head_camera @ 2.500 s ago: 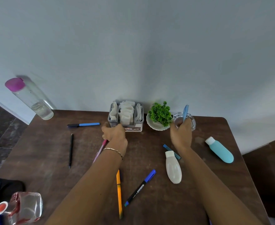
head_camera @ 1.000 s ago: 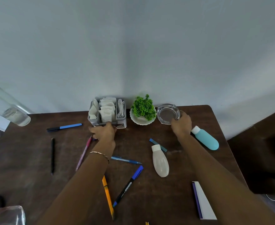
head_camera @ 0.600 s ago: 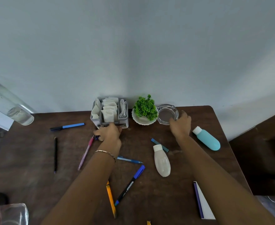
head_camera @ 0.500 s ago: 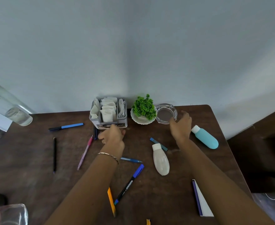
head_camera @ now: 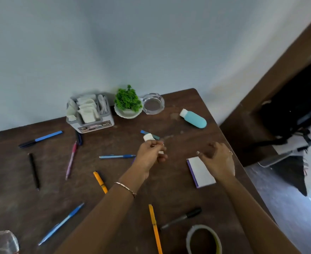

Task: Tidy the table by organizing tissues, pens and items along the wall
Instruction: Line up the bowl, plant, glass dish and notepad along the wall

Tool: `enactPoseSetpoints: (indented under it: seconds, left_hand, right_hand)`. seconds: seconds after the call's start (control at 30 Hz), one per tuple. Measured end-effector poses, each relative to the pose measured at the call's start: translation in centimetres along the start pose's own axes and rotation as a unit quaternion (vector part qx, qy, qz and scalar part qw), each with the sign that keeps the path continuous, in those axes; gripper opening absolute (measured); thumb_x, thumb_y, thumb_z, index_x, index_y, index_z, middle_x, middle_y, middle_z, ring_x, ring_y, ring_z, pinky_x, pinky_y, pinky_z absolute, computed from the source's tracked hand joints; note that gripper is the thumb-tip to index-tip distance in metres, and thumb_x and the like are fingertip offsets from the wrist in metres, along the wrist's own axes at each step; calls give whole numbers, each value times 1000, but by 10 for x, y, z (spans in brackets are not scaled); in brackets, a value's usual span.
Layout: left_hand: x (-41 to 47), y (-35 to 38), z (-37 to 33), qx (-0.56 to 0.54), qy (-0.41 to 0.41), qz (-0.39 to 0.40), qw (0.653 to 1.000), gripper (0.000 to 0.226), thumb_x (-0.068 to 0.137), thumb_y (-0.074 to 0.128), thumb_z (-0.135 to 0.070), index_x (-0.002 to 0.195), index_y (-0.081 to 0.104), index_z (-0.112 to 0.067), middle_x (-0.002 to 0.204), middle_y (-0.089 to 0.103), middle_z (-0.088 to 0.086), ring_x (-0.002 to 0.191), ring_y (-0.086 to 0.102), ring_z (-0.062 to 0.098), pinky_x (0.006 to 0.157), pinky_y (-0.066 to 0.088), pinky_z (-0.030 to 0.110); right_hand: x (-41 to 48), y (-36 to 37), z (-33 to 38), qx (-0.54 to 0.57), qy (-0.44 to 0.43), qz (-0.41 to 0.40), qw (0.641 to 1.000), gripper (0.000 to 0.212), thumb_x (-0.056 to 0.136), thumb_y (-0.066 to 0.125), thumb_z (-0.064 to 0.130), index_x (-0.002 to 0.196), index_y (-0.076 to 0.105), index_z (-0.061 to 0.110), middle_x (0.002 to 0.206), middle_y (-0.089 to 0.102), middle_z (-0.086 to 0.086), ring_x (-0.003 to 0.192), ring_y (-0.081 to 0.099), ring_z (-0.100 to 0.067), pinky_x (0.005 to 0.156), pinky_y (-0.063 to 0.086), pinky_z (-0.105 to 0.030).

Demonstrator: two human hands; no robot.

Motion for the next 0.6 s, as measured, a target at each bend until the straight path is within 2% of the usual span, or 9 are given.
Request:
enactPoseSetpoints:
  seconds: [0.07,0.13,0.3,0.47,0.6]
  left_hand:
    - [-13,20,19,29,-32,49,998,10,95,52,-6,100,60,-9,98,64,9,68,64,15,60,53,23]
    - [-22,38,40,42,-57,72,995,11,97,50,-7,103,58,-9,101,63,8,72,64,14,60,53,21]
    - [-35,71,77,62,-102,116,986,10,98,46,-8,99,55,-13,95,63,3,81,62,16,71,52,24]
    - [-36,80,82,74,-80,103,989,20,98,45,-9,115,55,-9,98,67,5,83,62,13,75,50,25]
    - [-30,69,70,103,-38,91,990,26,95,50,-6,120,58,-10,110,68,7,95,64,14,75,53,22]
  right_hand:
    - [-13,0,-24,-5,33,22,999,67,77,70,54,129,52,16,134,50,-7,123,48,-26,95,47,-42]
    - [-25,1,-42,4,54,38,998,68,76,70,55,127,52,14,130,51,-8,119,51,-27,92,48,-42]
    - [-45,5,-51,9,46,53,997,47,86,64,45,121,54,14,123,55,-7,116,51,-26,89,46,-38]
    - [-50,15,-42,76,45,88,992,36,91,61,32,121,56,13,122,59,-6,113,54,-24,91,44,-34]
    - [-46,17,-34,218,77,109,967,32,89,66,23,118,58,14,115,63,-2,101,59,-15,89,50,-33]
Point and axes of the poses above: each hand's wrist, its own x-axis towards the middle knuckle, its own y-axis out of the palm, z = x × y, the point moved 5 cm from there along x, towards the middle knuckle
